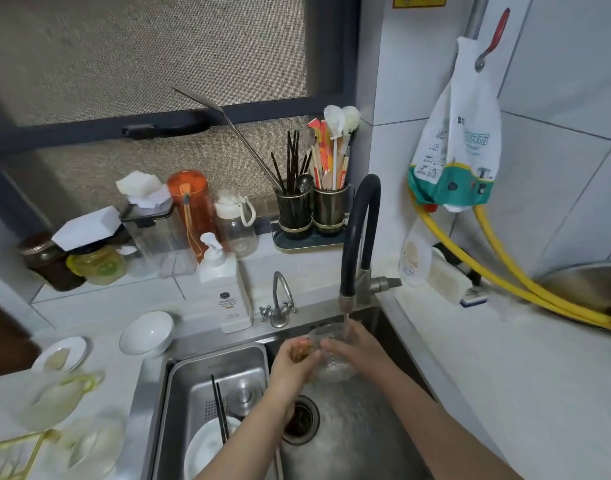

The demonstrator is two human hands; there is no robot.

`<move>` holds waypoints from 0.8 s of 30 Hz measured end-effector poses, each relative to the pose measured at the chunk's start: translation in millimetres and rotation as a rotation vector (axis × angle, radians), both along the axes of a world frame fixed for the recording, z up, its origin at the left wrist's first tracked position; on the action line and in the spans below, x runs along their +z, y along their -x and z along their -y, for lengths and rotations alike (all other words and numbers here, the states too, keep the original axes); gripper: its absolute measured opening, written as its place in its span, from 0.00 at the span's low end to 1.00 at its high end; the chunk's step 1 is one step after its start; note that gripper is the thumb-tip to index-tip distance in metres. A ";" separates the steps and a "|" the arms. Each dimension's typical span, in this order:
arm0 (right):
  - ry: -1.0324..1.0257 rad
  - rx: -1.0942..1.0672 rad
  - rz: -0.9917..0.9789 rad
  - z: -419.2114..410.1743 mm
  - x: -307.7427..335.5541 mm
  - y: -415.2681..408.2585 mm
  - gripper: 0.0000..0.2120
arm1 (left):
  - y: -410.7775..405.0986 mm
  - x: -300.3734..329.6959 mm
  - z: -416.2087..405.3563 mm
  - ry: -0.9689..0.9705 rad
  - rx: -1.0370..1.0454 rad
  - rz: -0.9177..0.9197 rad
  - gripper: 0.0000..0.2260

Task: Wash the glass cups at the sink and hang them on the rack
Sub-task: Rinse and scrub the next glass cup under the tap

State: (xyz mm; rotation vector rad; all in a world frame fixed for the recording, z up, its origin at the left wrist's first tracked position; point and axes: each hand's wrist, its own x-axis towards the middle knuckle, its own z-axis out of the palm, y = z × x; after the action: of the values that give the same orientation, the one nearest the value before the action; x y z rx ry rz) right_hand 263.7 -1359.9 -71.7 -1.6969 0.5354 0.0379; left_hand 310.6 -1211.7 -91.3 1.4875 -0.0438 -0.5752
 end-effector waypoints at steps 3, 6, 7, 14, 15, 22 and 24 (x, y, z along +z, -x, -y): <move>-0.003 -0.057 -0.143 0.6 -7.2 -7.6 0.31 | -2.8 2.6 3.8 -0.050 0.011 0.041 0.11; -0.184 -0.116 -0.238 2.0 -4.5 -9.5 0.29 | -3.1 11.7 12.1 -0.045 -0.006 0.050 0.11; -0.233 -0.144 -0.274 2.3 -3.7 -9.2 0.31 | -3.9 15.2 15.3 -0.056 -0.014 0.049 0.12; -0.418 -0.308 -0.280 20.3 -13.3 5.9 0.35 | 2.1 32.4 45.2 -0.149 -0.207 0.174 0.10; -0.438 -0.307 -0.249 23.9 -15.7 7.9 0.33 | 4.2 33.6 47.4 -0.146 -0.226 0.189 0.09; -0.290 -0.145 0.035 21.8 -8.0 26.5 0.28 | 10.2 19.0 33.5 -0.095 -0.116 0.164 0.13; -0.211 -0.124 0.101 16.5 -5.2 26.2 0.26 | 10.1 13.2 25.2 -0.076 -0.060 0.135 0.10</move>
State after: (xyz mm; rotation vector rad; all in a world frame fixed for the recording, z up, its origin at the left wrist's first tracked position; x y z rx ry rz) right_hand 237.5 -1376.4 -77.0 -1.4500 0.5399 -0.0781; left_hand 300.4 -1236.9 -78.1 1.6017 -0.1741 -0.5288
